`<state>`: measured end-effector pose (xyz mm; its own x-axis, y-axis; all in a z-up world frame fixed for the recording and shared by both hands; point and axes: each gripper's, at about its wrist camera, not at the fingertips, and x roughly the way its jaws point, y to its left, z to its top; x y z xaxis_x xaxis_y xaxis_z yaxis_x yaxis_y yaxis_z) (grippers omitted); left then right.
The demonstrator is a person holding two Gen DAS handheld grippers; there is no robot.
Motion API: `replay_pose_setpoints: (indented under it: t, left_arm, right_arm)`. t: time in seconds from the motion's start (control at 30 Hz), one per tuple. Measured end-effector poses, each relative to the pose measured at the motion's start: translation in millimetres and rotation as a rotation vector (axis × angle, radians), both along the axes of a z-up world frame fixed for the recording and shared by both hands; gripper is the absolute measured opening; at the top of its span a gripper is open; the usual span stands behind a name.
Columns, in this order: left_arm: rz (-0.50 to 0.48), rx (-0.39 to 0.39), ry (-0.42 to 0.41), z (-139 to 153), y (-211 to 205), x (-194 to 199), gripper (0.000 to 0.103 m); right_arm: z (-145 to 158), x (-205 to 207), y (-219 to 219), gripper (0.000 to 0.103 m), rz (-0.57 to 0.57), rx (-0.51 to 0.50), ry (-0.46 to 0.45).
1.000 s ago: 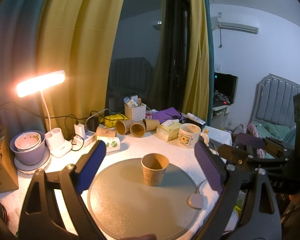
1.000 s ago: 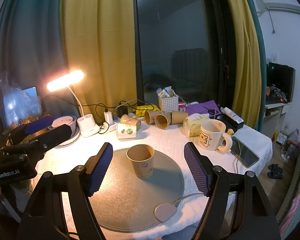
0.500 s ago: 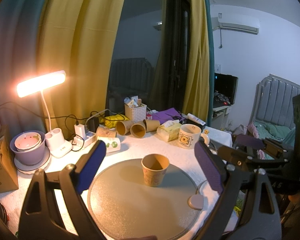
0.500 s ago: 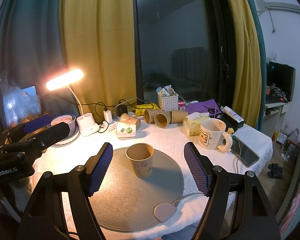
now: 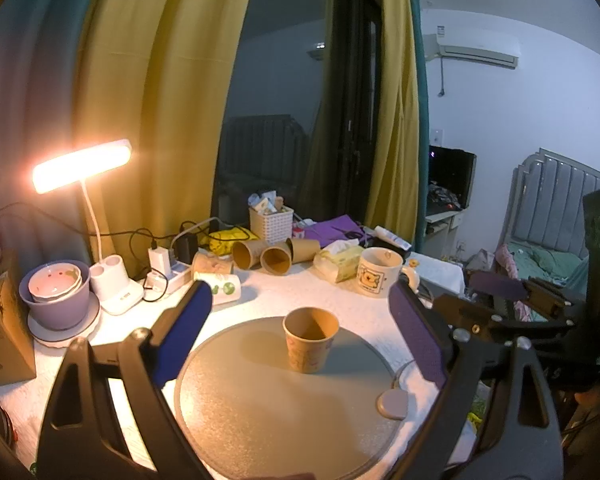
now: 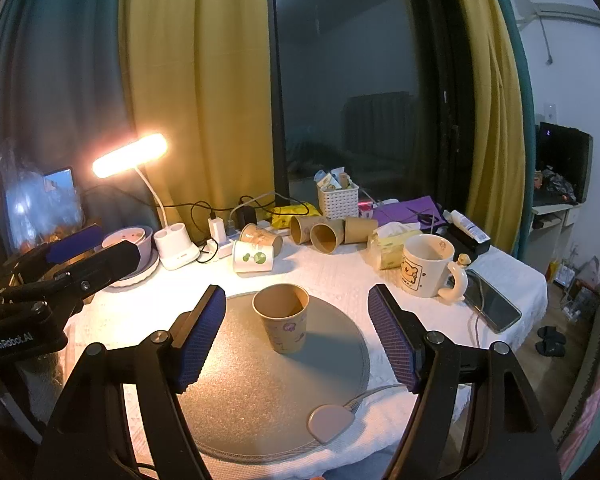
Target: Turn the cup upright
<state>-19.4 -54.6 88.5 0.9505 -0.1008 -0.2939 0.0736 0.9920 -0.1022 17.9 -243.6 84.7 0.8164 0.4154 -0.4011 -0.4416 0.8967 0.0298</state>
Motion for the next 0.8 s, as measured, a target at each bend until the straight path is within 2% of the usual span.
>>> replay_pose_setpoints:
  t: [0.63, 0.8]
  left_arm:
    - [-0.002, 0.002, -0.003, 0.2, 0.0, -0.2, 0.091]
    - [-0.021, 0.022, -0.046, -1.0, -5.8, -3.0, 0.091]
  right_arm:
    - [0.6, 0.8, 0.0, 0.077, 0.001, 0.000, 0.001]
    - [-0.3, 0.4, -0.8, 0.077, 0.005, -0.003, 0.003]
